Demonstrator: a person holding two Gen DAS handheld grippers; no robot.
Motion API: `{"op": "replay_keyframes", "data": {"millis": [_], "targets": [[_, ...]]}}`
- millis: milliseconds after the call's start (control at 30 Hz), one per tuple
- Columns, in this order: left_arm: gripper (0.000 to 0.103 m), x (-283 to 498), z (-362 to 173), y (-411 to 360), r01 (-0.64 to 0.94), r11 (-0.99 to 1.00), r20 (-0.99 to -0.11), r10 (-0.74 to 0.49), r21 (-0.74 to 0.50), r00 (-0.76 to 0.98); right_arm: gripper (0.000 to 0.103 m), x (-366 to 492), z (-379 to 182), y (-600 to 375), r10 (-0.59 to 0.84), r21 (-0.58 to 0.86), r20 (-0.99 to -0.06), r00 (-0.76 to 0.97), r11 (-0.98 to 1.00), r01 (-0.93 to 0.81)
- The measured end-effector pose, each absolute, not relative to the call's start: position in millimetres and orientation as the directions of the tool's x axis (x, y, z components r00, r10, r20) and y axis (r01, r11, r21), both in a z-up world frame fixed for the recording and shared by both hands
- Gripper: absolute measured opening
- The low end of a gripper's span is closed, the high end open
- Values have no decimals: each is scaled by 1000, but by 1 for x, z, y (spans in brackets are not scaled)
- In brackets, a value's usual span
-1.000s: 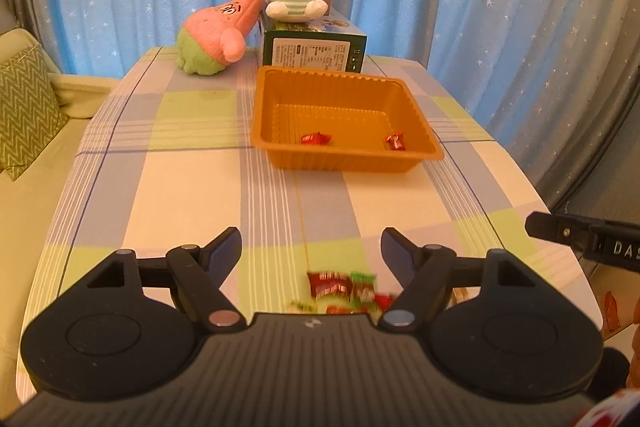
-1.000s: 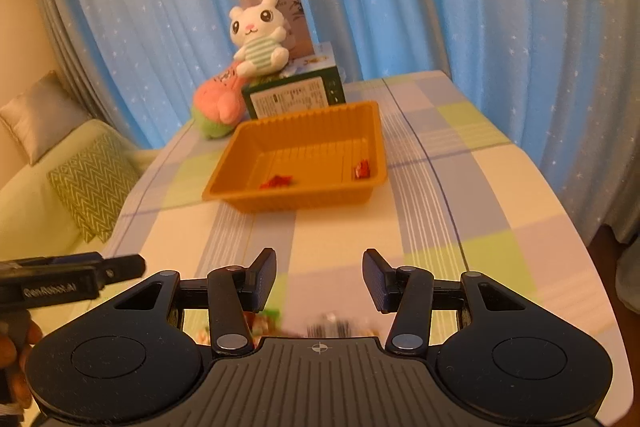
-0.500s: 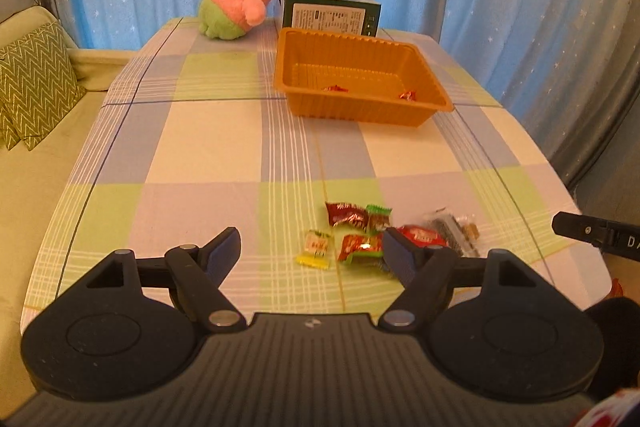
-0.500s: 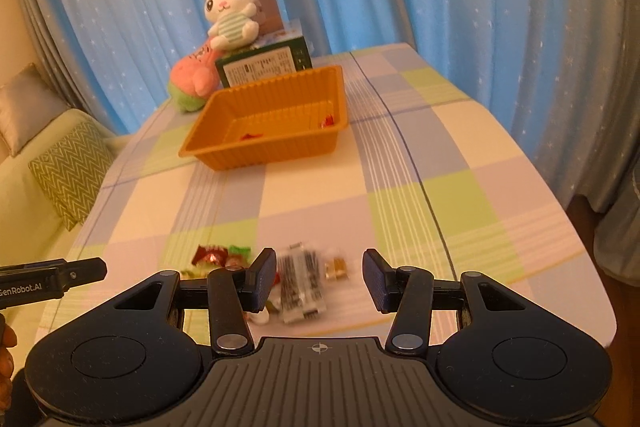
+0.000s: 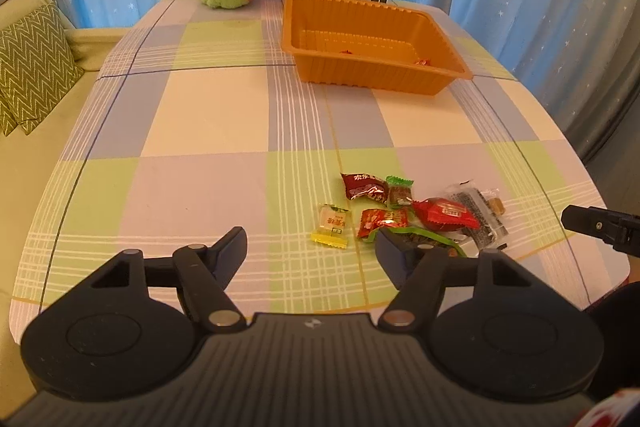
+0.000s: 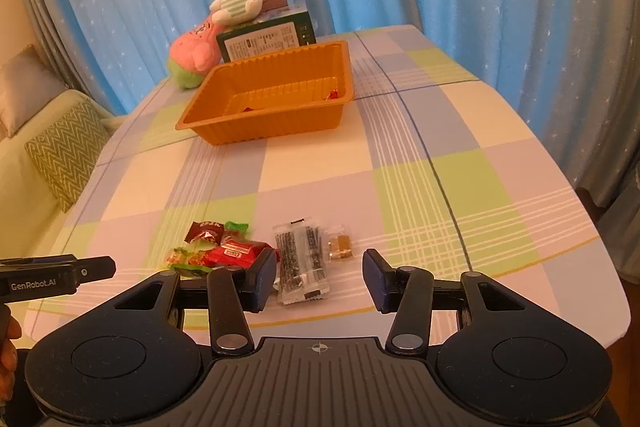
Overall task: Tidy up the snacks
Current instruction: 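Move both tools back to the snack pile, then grasp the clear dark-filled packet with the right tool while the left tool grasps the yellow candy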
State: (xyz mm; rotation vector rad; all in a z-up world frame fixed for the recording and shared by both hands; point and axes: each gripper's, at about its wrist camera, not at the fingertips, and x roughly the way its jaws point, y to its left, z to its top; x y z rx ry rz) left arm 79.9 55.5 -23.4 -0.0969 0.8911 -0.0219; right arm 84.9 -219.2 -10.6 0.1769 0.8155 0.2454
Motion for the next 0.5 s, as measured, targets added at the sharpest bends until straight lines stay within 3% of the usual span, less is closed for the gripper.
{"op": "replay_keyframes", "data": {"millis": [300,500], "targets": [[58,106,-43,58,-1,996,-797,-69,-87,599,48,107,-38,-203,293,217,-723,626,956,-198],[57,122,-53,62,5,997,-809,-69,-81,583,48,127,-61,-190,317,212,-746,586,947,-241]]}}
